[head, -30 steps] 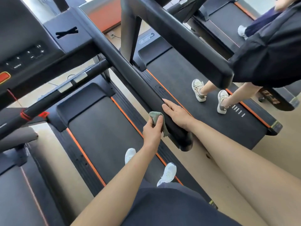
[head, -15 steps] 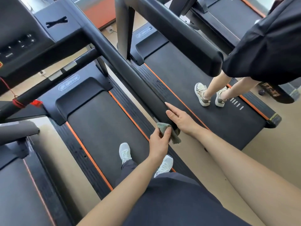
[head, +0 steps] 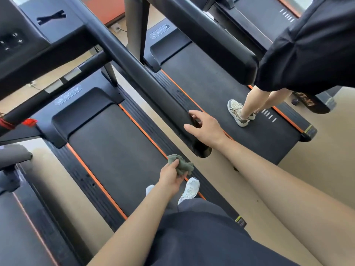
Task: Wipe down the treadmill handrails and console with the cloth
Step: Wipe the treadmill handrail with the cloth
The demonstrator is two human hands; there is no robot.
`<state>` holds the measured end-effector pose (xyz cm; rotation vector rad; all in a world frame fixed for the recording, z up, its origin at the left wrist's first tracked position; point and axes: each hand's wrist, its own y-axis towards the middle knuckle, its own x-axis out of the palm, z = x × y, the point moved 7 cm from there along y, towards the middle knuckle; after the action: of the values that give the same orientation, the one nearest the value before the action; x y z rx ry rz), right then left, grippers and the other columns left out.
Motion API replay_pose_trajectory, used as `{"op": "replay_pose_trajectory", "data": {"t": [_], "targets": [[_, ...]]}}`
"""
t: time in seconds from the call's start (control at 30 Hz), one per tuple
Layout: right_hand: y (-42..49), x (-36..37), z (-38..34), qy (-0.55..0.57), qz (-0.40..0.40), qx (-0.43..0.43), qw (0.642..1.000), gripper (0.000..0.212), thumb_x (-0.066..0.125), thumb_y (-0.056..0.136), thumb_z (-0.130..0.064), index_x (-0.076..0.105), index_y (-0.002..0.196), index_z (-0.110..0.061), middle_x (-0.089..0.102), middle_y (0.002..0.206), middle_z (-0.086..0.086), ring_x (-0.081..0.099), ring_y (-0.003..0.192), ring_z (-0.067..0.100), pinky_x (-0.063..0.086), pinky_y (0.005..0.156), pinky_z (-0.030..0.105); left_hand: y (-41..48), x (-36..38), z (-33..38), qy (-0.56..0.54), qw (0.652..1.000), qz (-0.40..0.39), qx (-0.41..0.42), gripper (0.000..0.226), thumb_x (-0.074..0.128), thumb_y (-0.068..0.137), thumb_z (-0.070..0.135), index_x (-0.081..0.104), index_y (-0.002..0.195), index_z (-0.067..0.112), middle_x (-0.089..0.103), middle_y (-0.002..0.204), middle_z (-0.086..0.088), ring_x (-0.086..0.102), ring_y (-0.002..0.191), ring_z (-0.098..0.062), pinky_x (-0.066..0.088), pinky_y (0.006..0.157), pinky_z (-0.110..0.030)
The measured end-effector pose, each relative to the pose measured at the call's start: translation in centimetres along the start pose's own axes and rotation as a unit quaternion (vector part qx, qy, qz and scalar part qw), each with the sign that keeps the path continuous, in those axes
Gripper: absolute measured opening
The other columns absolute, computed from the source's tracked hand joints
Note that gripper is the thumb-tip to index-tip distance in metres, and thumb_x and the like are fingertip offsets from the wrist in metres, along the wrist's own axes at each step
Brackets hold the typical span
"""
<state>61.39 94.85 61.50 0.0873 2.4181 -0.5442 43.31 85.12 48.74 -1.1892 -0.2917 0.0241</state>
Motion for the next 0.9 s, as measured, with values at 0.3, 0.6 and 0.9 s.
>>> {"op": "replay_pose_trajectory", "data": {"t": [0.3, 0.6, 0.9], "targets": [[4.1, 3.0, -3.4, -0.119, -0.046, 0.025, 0.992, 0.079, 0.054, 0.087, -0.066, 0.022, 0.152, -0.035, 0.043, 0.148, -0.002, 0.050, 0.129, 0.031, 0.042, 0.105, 0.049, 3.8, 3.4, 1.3, -0.089, 0.987, -0.051, -0.127, 0.030, 0.061, 0.100, 0.031, 0.061, 0.127, 0.017, 0.065, 0.123, -0.006, 0.061, 0.083, -0.019, 0.043, 0.105, -0.029], [4.2, 3.1, -3.1, -0.151, -0.019, 0.036, 0.988, 0.083, 0.048, 0.082, -0.075, 0.022, 0.152, -0.038, 0.039, 0.156, -0.008, 0.046, 0.136, 0.028, 0.039, 0.110, 0.051, 4.3, 4.2, 2.7, -0.026, 0.969, -0.201, -0.142, 0.028, 0.052, 0.103, 0.030, 0.062, 0.121, 0.011, 0.067, 0.116, -0.011, 0.063, 0.113, -0.030, 0.055, 0.092, -0.043], [4.2, 2.9, -3.3, -0.156, 0.007, 0.032, 0.987, 0.081, 0.051, 0.081, -0.074, 0.026, 0.149, -0.038, 0.049, 0.146, -0.007, 0.050, 0.130, 0.027, 0.043, 0.106, 0.045, 4.1, 3.9, 1.7, -0.002, 0.952, -0.230, -0.201, 0.045, 0.042, 0.106, 0.034, 0.055, 0.141, 0.007, 0.063, 0.136, -0.019, 0.065, 0.120, -0.038, 0.057, 0.092, -0.045]]}}
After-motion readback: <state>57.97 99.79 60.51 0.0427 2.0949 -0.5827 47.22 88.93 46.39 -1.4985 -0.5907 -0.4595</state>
